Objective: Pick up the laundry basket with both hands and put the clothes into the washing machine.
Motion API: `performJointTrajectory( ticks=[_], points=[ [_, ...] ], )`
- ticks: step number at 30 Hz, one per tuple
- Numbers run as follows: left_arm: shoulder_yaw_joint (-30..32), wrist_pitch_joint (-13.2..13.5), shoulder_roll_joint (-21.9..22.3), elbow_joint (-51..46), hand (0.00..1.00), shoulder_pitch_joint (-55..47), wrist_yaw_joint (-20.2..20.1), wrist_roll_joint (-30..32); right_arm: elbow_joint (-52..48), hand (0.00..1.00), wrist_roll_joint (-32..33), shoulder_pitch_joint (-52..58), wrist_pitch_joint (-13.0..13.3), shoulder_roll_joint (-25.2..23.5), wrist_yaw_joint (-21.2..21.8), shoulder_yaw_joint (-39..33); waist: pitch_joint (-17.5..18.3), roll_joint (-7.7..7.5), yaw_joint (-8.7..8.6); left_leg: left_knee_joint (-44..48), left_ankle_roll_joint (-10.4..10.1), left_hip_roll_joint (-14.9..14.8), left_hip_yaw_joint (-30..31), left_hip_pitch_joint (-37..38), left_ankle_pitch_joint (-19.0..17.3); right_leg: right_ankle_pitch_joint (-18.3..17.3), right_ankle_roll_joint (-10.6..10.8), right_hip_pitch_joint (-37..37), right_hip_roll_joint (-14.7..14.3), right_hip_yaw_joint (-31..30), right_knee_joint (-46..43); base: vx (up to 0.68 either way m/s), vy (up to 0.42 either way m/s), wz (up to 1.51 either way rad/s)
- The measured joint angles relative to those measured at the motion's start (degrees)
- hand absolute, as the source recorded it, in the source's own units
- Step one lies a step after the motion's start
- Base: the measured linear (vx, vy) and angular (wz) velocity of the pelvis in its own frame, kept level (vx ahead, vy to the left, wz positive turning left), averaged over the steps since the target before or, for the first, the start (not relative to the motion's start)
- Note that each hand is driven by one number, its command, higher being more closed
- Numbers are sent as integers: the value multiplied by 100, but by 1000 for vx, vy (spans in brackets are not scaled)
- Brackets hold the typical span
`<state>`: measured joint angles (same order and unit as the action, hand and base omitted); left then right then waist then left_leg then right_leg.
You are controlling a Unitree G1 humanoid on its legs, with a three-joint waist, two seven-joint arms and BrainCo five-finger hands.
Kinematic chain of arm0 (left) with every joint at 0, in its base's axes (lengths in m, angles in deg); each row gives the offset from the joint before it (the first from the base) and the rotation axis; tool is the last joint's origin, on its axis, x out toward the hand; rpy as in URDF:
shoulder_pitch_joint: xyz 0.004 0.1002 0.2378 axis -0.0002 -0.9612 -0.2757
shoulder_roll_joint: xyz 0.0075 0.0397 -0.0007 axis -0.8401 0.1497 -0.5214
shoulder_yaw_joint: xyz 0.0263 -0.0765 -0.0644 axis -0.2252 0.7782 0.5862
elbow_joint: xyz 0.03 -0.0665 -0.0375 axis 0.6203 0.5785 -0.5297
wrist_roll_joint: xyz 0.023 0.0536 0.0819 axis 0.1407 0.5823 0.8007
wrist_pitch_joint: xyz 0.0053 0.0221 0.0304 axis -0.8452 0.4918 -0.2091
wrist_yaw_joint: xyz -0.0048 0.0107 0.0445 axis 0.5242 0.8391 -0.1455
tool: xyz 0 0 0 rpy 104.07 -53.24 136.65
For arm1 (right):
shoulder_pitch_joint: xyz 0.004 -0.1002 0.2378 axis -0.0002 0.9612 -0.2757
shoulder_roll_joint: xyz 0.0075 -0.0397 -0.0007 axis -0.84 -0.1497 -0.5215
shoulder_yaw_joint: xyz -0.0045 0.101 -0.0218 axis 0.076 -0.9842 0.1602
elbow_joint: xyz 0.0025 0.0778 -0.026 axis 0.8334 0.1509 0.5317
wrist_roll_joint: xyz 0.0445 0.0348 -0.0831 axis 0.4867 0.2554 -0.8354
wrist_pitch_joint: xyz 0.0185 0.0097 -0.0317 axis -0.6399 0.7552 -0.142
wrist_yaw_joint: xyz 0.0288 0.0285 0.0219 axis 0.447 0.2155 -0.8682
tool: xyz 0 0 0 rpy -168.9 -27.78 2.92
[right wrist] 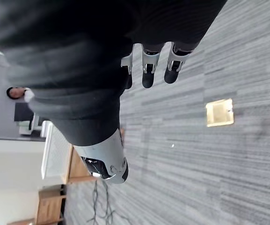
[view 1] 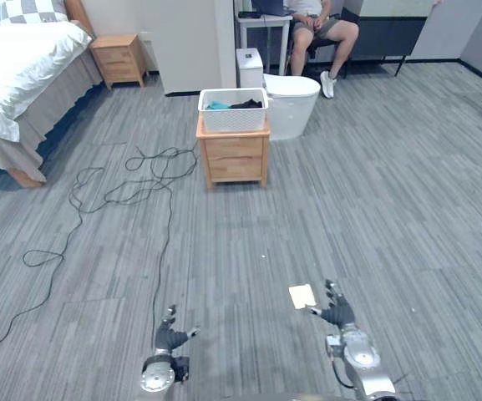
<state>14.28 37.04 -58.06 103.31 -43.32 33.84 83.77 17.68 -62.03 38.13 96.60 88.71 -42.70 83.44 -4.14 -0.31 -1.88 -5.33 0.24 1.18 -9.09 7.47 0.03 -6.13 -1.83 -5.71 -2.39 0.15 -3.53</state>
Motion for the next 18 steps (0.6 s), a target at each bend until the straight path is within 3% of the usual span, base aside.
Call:
performJointTrajectory(
  ticks=[9,18],
  points=[
    [199,-21,-91,81,0,-191,-15,-48,408,0,451,181,-180,107,7,-432,-8,-16,-38,-34,9,17,42,-91,6,84,56,-10,16,66,214,-1,-11,2],
    [200,-22,32,73,0,-194,-15,-82,585,0,571,81,-191,91,-2,-699,-91,-18,-29,-9,46,62,119,-110,31,72,75,-106,48,140,318,56,-19,4]
  ],
)
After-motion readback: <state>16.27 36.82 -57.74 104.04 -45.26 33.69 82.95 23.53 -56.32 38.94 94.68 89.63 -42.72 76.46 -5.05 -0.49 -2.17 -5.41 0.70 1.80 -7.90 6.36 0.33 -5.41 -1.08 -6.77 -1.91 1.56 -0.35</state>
